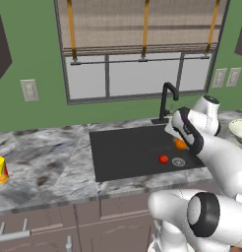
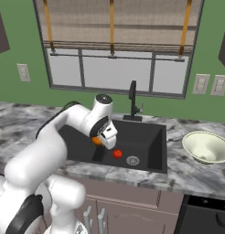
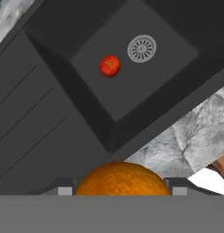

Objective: Remove the tangerine and tomato from the sink. Then move the bowl and cup from the counter to the sink for washing.

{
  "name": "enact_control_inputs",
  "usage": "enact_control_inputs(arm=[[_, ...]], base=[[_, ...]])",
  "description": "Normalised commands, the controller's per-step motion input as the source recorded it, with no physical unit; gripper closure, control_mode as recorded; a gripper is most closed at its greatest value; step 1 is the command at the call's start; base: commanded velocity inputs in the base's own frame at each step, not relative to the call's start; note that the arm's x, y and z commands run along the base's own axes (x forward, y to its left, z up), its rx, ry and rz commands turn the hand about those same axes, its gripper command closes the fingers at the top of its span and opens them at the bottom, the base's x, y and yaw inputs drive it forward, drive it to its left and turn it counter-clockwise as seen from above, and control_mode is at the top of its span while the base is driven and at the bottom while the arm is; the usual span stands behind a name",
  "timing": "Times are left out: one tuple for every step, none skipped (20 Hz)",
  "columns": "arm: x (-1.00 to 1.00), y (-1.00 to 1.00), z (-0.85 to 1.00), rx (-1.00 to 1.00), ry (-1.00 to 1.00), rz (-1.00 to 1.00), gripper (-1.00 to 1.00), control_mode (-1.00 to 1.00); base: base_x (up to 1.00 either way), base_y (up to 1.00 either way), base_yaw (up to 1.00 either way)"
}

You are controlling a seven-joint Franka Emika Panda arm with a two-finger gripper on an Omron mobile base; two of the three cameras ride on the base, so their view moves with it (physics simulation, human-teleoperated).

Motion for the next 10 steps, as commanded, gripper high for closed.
enact_control_inputs(arm=[[-0.08, 0.57, 0.28, -0.13, 0.0, 0.17, 1.0, -1.0], [-0.08, 0.58, 0.29, -0.15, 0.0, 0.16, 1.0, -1.0], [-0.07, 0.56, 0.35, -0.13, 0.0, 0.16, 1.0, -1.0], [-0.07, 0.55, 0.36, -0.11, 0.0, 0.16, 1.0, -1.0], [-0.07, 0.55, 0.37, -0.09, 0.0, 0.15, 1.0, -1.0], [-0.08, 0.53, 0.39, -0.07, 0.0, 0.15, 1.0, -1.0], [-0.1, 0.52, 0.4, -0.04, 0.0, 0.15, 1.0, -1.0], [-0.08, 0.56, 0.36, -0.07, 0.0, 0.15, 1.0, -1.0], [-0.08, 0.56, 0.36, -0.06, 0.0, 0.15, 1.0, -1.0], [-0.07, 0.58, 0.33, -0.07, 0.0, 0.15, 1.0, -1.0]], base=[[0.0, 0.0, 0.0], [0.0, 0.0, 0.0], [0.0, 0.0, 0.0], [0.0, 0.0, 0.0], [0.0, 0.0, 0.0], [0.0, 0.0, 0.0], [0.0, 0.0, 0.0], [0.0, 0.0, 0.0], [0.0, 0.0, 0.0], [0.0, 0.0, 0.0]])
